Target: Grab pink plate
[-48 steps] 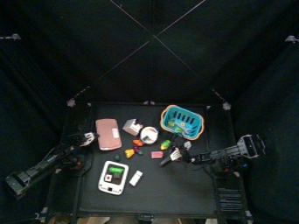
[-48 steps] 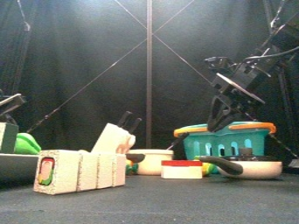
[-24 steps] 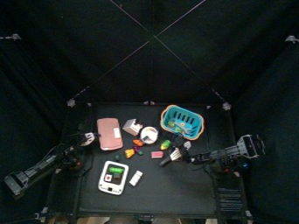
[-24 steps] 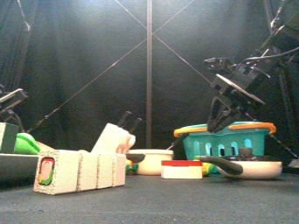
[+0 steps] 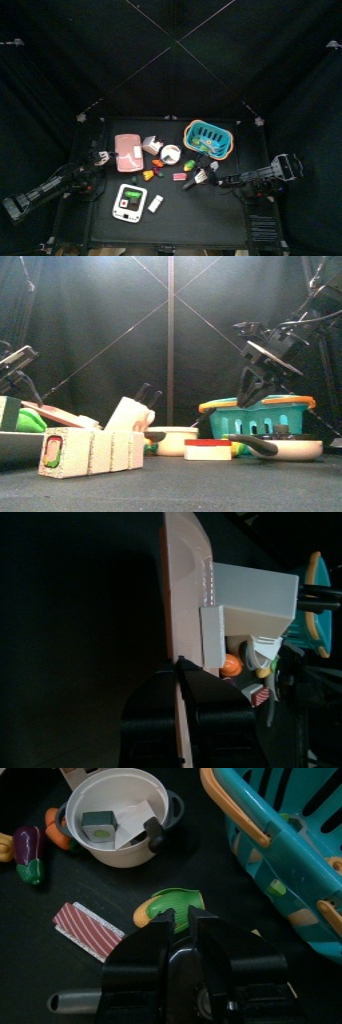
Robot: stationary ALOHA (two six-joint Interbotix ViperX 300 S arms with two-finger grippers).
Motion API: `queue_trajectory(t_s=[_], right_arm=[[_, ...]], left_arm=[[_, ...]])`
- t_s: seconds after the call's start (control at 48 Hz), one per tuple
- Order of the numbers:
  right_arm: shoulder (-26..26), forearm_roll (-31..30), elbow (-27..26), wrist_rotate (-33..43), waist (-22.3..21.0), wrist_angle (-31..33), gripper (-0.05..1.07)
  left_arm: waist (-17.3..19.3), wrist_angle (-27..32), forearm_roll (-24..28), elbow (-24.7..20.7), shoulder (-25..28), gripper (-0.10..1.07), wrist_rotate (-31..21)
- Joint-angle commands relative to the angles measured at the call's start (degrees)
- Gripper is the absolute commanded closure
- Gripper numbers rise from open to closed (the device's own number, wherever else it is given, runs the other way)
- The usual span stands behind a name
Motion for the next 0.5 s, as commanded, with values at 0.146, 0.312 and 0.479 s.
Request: queue_trajectory(t_s=[0.146,0.312,0.479], right_arm=[[-0.62,-0.09,-1.14,0.00,-0.26,0.09,0.40],[-0.53,-0.09,-1.05,0.00,-0.26,0.09,0.40],[-0.62,-0.09,-0.97,0.00,-0.26,0.09,0.40]], left_arm=[[-1.67,1.41,-0.09,-3.08,0.18,0.68,0.09],[-1.58,1.67,-0.09,-2.90,0.18,0.68,0.09],[-1.58,1.93,-0.18,-3.08,0.18,0.68,0.09]])
